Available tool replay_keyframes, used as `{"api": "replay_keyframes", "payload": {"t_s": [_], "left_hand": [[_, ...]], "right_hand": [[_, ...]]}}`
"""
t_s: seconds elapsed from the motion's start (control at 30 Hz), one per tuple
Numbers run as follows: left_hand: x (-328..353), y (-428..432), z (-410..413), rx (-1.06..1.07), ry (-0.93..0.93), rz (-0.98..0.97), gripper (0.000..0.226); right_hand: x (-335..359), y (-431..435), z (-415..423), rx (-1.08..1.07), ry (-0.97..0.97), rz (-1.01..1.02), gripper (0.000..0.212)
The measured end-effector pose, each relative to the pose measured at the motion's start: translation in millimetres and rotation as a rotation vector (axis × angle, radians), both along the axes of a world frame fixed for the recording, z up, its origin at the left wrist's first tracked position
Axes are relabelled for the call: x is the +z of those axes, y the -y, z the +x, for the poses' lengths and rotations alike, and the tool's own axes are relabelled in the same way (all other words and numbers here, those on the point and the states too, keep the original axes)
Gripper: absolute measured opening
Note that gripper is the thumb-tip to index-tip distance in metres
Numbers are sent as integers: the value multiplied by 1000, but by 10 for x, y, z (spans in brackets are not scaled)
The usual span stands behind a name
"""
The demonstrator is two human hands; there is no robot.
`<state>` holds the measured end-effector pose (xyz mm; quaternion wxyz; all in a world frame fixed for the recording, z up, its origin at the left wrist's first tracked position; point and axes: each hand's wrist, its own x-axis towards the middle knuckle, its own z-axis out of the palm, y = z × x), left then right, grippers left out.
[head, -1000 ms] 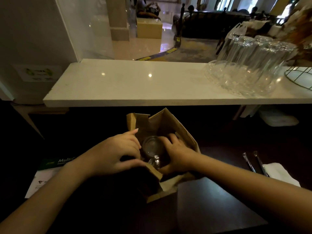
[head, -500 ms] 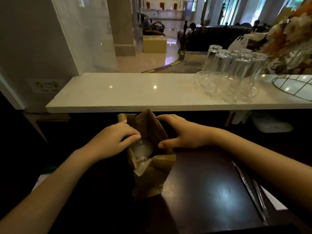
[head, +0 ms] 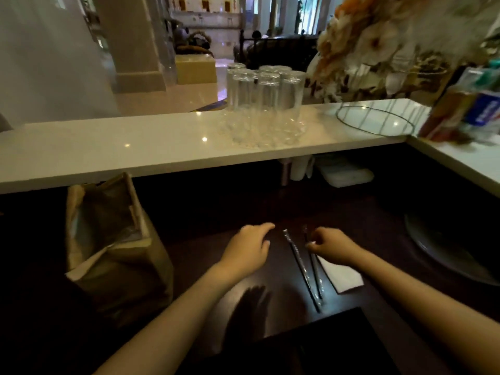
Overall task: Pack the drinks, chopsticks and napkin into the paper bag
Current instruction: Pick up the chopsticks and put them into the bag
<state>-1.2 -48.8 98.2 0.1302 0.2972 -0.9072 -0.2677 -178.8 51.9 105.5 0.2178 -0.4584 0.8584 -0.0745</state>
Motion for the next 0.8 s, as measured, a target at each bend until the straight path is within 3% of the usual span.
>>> {"api": "replay_keyframes", "payload": {"t_s": [0.13,0.3,0.47,0.6,0.73,0.8], "left_hand": [[-585,-240,-529,-14,181,199,45],[-1027,-386,-876,136,193,458,43],[-1277,-338,-1055,287,176,576,47],[-1324,-252,-1104,463,38,865,50],[-1138,-172,-1036,545,-250,1105,6],[-951,-95,-976,597,-463,1160,8]], "right_hand": [[-714,-276,-38,-94,-32,113,44],[-1278,-334,118,-161,-44,144,62],[-1431,-184,250,-200,-52,36,30],[-1449,-130,226,-178,16,27,33],[-1339,-124,236,-173,324,-206,14],[-1229,-114,252,-153,409,-304,9]]}}
